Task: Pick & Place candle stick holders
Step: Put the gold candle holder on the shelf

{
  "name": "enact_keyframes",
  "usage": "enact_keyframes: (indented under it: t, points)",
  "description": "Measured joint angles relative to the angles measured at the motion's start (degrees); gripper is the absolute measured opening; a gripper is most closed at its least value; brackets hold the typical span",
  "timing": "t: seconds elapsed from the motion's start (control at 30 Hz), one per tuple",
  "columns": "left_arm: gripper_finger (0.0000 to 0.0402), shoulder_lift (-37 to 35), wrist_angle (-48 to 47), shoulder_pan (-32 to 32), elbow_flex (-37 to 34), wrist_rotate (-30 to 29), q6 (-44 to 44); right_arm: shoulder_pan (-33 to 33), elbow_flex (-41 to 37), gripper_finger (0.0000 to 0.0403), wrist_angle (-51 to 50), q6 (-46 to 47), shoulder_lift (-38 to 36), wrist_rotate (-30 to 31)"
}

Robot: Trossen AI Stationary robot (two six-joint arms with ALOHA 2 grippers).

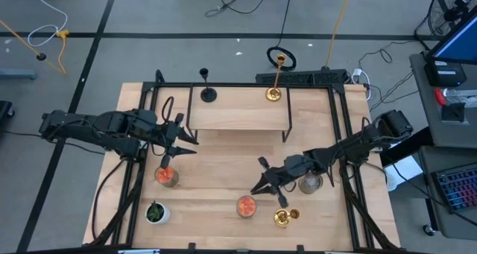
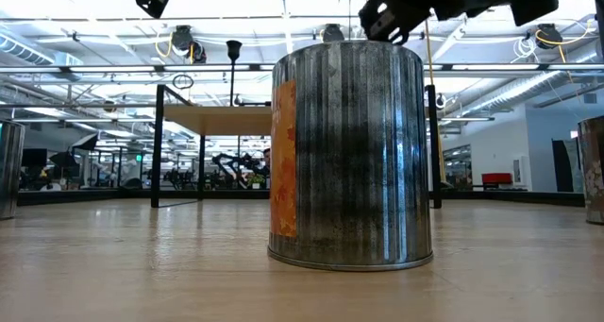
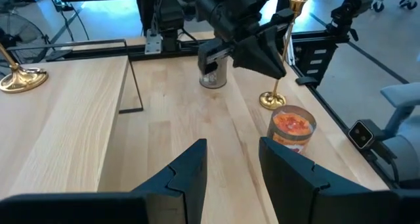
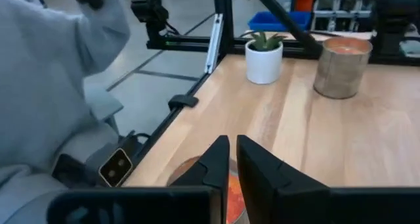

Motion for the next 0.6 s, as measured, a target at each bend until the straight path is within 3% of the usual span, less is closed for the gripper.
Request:
enact_keyframes:
  t: [0.27,0.6]
  points:
    - [0.0145,0.0,0.1,0.0,0.0,0.0,-0.2,0.7,-0.1,0.0003,-0.7,3.1,5.9,2.2]
    - [0.0145,0.0,0.1,0.0,0.0,0.0,-0.1,0.7,0.0,0.0053,4.2,6.0,9.0,2.5]
